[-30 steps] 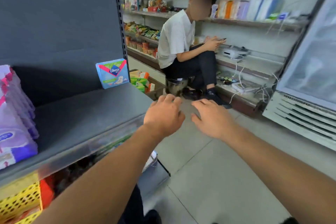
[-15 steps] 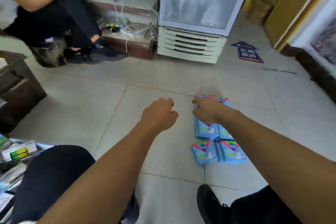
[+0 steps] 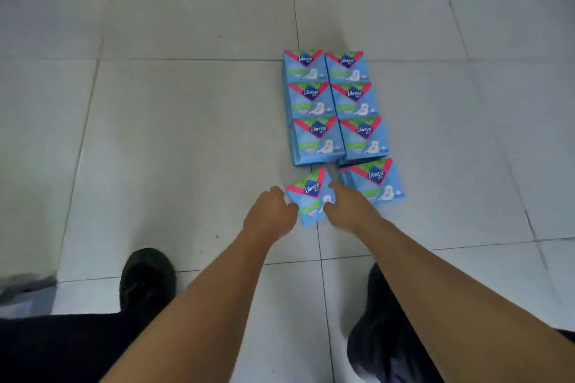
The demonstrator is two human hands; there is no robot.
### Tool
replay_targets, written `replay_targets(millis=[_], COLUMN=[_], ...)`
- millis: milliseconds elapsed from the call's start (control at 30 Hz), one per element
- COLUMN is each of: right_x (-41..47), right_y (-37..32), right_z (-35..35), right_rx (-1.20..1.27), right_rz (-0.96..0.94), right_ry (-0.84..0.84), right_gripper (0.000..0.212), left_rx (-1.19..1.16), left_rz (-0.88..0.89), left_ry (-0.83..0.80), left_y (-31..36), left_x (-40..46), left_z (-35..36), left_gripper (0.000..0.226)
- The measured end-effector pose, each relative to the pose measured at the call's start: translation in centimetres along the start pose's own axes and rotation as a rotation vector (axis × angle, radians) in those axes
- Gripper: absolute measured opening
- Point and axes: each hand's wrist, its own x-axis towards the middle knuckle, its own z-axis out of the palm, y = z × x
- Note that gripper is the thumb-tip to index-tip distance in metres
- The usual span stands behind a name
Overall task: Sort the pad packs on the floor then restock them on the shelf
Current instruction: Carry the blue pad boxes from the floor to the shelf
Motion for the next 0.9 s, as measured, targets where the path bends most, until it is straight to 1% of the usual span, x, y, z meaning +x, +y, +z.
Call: replay_targets(millis=[100, 167, 233, 300, 367, 433, 467, 500, 533, 567, 667, 767, 900], right_x=[3.9, 5.7, 7.1, 8.1, 8.5, 8.4, 8.2, 8.0, 7.6, 7.2, 5.3, 2.5, -2.3], right_y=[1.7, 2.1, 2.3, 2.4, 2.5, 2.6, 2.7, 2.6, 2.4, 2.1, -0.8, -4.8, -10.8], right_z=[2.7, 4.1, 5.3, 6.5, 7.1, 7.2, 7.0, 6.8, 6.5, 6.1, 3.9, 0.8, -3.8], right_rx=[0.048, 0.052, 0.072, 0.137, 0.212, 0.250, 0.260, 0.280, 0.305, 0.335, 0.442, 0.570, 0.637], right_rz=[0.035, 0.051, 0.073, 0.112, 0.159, 0.222, 0.237, 0.231, 0.214, 0.191, 0.085, -0.060, -0.292], right_ry=[0.018, 0.050, 0.049, 0.053, 0.096, 0.102, 0.096, 0.098, 0.112, 0.130, 0.182, 0.232, 0.303], right_gripper=[0.057, 0.059, 0.067, 0.073, 0.073, 0.063, 0.054, 0.045, 0.039, 0.037, 0.042, 0.029, 0.027], left_rx=[-0.056, -0.150, -0.261, -0.368, -0.475, -0.560, -0.597, -0.634, -0.652, -0.663, -0.715, -0.785, -0.847], left_rz=[-0.066, -0.137, -0.205, -0.229, -0.241, -0.238, -0.244, -0.246, -0.238, -0.216, -0.148, -0.042, 0.115], left_ry=[-0.066, -0.069, -0.071, -0.093, -0.097, -0.060, -0.042, -0.023, -0.012, 0.007, 0.095, 0.190, 0.308], left_y=[0.3, 0.3, 0.1, -0.4, -1.1, -1.6, -1.8, -2.0, -2.2, -2.4, -2.6, -2.0, -1.4], left_x=[3.2, 5.0, 6.6, 7.8, 8.3, 7.9, 7.5, 7.1, 6.7, 6.2, 4.3, 1.5, -3.9], left_z=[4.0, 5.6, 6.7, 7.8, 8.5, 8.4, 8.0, 7.3, 6.6, 5.7, 2.0, -2.7, -10.1], left_gripper=[0.048, 0.051, 0.054, 0.051, 0.042, 0.032, 0.033, 0.038, 0.043, 0.044, 0.040, 0.038, 0.036])
